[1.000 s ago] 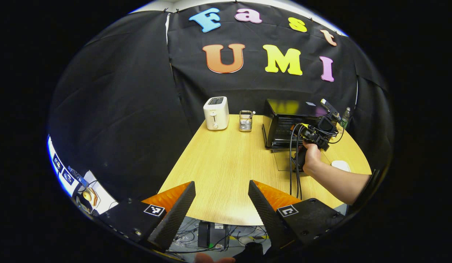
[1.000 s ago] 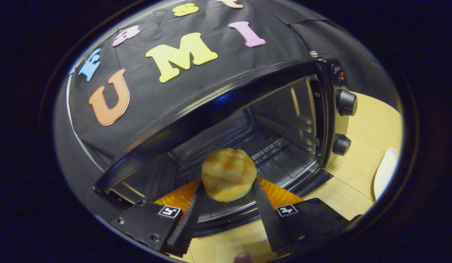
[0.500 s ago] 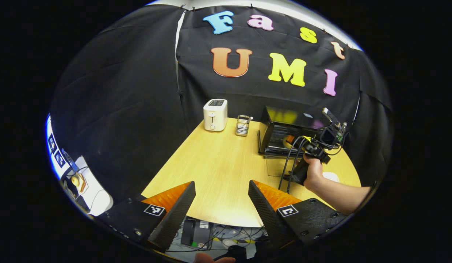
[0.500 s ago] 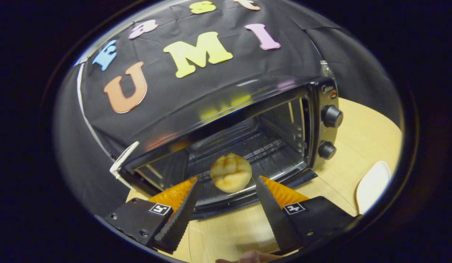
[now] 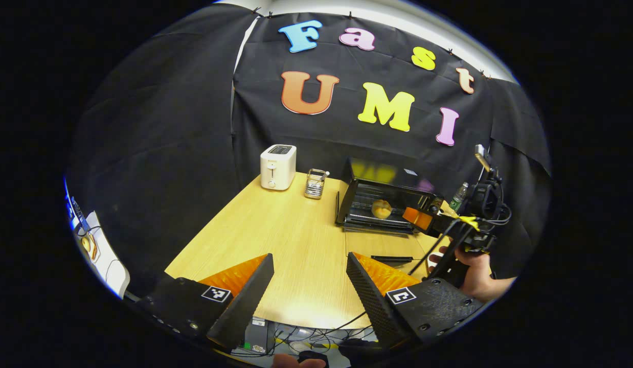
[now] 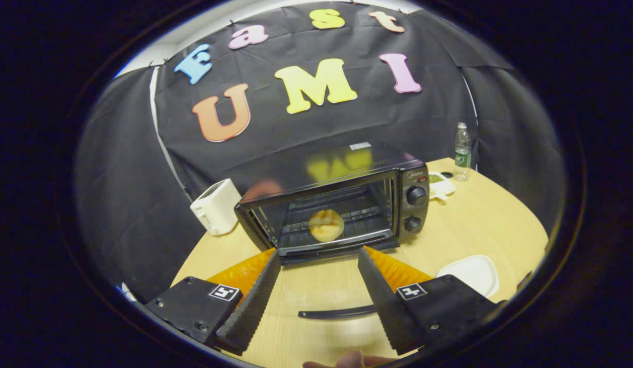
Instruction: Open the electric oven with the left hand, put the food in, and close the electric oven.
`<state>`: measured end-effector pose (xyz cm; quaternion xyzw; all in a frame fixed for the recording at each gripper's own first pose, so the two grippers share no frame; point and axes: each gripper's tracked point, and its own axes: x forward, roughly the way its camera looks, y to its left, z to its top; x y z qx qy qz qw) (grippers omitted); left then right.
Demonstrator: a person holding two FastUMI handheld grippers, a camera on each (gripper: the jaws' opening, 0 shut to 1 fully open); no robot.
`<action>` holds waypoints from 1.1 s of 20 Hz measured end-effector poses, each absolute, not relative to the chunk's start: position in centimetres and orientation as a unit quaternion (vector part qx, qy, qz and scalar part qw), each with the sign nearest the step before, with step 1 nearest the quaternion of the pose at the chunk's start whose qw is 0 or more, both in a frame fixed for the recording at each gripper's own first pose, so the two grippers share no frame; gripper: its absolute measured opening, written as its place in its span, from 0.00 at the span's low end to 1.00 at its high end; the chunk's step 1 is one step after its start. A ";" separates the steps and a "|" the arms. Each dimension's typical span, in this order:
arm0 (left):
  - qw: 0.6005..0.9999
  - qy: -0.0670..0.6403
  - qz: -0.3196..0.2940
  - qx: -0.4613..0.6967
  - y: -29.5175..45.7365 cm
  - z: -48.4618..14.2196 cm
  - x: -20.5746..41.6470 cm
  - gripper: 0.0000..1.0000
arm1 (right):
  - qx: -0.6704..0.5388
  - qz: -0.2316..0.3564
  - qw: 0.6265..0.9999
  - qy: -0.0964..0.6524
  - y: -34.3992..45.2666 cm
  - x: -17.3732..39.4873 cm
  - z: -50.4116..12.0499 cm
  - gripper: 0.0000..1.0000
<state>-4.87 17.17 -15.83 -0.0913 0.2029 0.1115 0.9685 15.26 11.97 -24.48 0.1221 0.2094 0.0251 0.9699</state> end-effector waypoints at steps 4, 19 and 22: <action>0.970 0.205 0.089 -0.099 15.4 -17.4 -3.1 0.95 | 0.100 0.035 0.975 0.195 10.6 11.1 -20.7 0.96; 0.953 0.290 0.011 -0.087 5.6 -27.8 3.9 0.94 | 0.043 -0.055 0.980 0.188 -4.5 4.6 -15.2 0.96; 0.945 0.314 0.004 -0.087 3.5 -30.8 5.7 0.95 | 0.031 -0.080 0.979 0.187 -7.5 3.5 -14.9 0.96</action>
